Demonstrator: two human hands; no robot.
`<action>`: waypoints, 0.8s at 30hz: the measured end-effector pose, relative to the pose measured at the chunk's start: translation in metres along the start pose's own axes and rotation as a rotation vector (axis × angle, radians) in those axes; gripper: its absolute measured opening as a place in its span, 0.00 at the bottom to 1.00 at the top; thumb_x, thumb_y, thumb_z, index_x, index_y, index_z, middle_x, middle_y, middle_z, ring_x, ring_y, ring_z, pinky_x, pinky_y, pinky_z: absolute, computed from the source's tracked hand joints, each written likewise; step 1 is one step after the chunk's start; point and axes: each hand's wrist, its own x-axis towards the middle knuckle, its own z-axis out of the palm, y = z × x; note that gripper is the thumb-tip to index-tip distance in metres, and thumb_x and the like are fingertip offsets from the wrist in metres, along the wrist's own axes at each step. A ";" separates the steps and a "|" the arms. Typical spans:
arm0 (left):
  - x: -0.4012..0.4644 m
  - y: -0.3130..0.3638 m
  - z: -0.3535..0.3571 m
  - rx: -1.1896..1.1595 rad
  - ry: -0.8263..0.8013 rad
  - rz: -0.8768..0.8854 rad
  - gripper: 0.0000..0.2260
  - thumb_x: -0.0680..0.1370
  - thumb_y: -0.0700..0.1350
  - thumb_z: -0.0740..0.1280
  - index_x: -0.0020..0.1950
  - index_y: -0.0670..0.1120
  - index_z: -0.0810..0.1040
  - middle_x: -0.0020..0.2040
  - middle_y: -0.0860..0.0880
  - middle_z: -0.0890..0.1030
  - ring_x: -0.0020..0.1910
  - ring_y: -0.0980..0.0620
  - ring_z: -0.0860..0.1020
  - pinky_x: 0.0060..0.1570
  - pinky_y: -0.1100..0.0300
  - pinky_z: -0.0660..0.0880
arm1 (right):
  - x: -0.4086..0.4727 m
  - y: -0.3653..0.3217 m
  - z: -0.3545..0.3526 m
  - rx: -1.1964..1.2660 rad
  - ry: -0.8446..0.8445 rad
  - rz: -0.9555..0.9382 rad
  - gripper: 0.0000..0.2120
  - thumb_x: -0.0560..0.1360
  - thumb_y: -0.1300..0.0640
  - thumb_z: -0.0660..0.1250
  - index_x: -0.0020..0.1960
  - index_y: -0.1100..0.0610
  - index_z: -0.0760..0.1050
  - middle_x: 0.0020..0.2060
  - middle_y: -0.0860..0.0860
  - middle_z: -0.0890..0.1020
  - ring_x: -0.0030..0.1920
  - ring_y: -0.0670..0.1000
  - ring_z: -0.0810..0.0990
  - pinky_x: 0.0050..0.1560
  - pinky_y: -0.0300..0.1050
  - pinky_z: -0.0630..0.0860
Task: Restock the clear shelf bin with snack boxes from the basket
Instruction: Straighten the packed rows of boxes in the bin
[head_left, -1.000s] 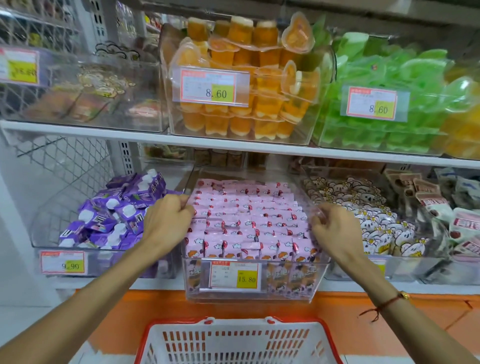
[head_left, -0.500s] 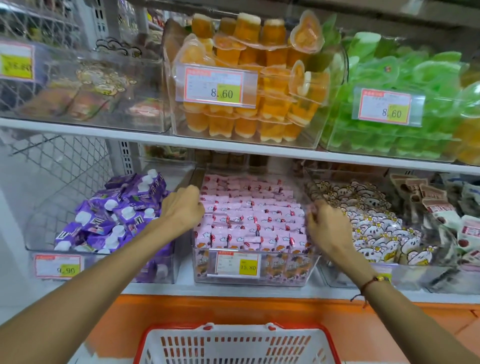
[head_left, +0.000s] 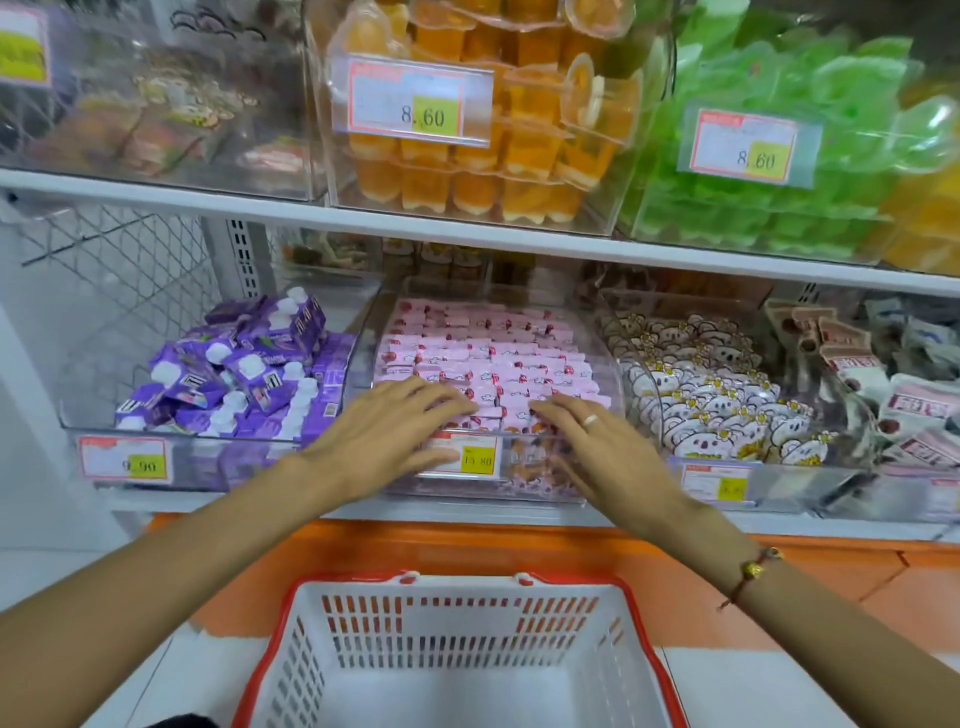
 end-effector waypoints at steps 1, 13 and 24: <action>0.001 -0.001 0.001 0.003 0.000 0.002 0.25 0.78 0.58 0.60 0.73 0.52 0.65 0.69 0.52 0.70 0.64 0.50 0.70 0.59 0.57 0.68 | 0.002 0.000 0.002 0.011 0.015 0.005 0.27 0.77 0.57 0.66 0.74 0.55 0.62 0.68 0.55 0.70 0.65 0.57 0.72 0.61 0.48 0.70; -0.007 0.017 0.013 -0.037 -0.082 -0.092 0.22 0.79 0.57 0.57 0.73 0.55 0.62 0.67 0.55 0.67 0.64 0.53 0.64 0.62 0.57 0.64 | -0.016 -0.022 0.025 0.087 0.031 0.122 0.23 0.77 0.56 0.61 0.72 0.52 0.64 0.66 0.54 0.70 0.62 0.56 0.69 0.61 0.48 0.67; 0.044 0.021 0.028 -0.121 -0.277 -0.503 0.24 0.82 0.57 0.42 0.76 0.55 0.39 0.78 0.50 0.41 0.77 0.46 0.40 0.73 0.50 0.38 | 0.051 -0.018 0.030 0.157 -0.136 0.330 0.25 0.83 0.45 0.43 0.78 0.49 0.44 0.78 0.50 0.47 0.78 0.55 0.43 0.75 0.53 0.40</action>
